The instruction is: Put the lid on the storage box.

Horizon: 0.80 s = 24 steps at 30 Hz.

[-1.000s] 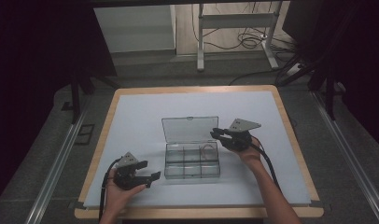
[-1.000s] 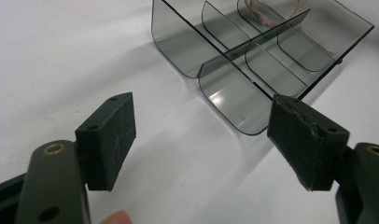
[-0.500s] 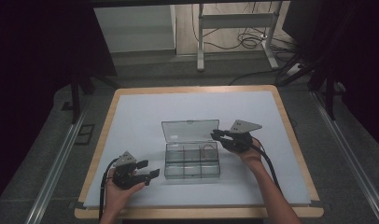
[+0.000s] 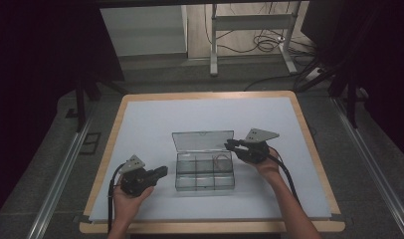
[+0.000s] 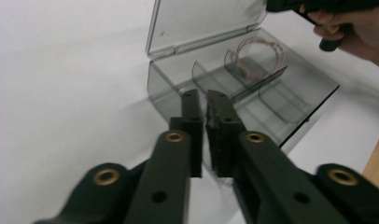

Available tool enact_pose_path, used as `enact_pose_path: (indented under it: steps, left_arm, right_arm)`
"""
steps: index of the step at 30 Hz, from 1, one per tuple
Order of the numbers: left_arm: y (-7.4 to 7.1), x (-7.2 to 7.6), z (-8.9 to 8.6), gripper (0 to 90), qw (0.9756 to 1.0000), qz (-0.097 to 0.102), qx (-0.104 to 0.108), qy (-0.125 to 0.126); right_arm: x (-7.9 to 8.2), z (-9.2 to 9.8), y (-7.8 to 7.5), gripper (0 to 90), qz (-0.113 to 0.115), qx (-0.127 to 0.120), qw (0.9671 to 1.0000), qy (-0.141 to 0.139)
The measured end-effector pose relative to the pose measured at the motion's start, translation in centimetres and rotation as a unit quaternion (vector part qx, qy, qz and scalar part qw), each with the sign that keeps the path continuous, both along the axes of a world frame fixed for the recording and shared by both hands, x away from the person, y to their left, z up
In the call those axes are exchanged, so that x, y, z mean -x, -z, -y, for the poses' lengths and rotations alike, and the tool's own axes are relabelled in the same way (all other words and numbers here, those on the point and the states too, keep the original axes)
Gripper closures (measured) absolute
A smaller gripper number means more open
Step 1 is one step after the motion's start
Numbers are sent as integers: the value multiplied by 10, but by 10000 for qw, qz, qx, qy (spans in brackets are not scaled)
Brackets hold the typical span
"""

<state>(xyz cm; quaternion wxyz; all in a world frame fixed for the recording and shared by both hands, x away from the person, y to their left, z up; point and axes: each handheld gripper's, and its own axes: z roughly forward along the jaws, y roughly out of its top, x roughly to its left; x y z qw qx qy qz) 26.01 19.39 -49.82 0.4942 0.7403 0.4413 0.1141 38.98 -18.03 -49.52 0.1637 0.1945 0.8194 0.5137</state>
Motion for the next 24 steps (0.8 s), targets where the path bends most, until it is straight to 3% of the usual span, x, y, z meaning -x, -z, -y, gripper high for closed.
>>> enact_pose_path:
  steps: [9,14,24]
  left_arm:
    - [-16,-24,20,900,9999,49,-5,161]
    - [-24,-37,25,900,9998,72,143,102]
    - [-28,-49,34,900,9997,99,203,90]
  right_arm:
    - [0,0,0,738,3,44,10000,-6]
    - [0,0,2,738,-12,36,10000,-14]
    - [0,1,1,738,-4,70,10000,-28]
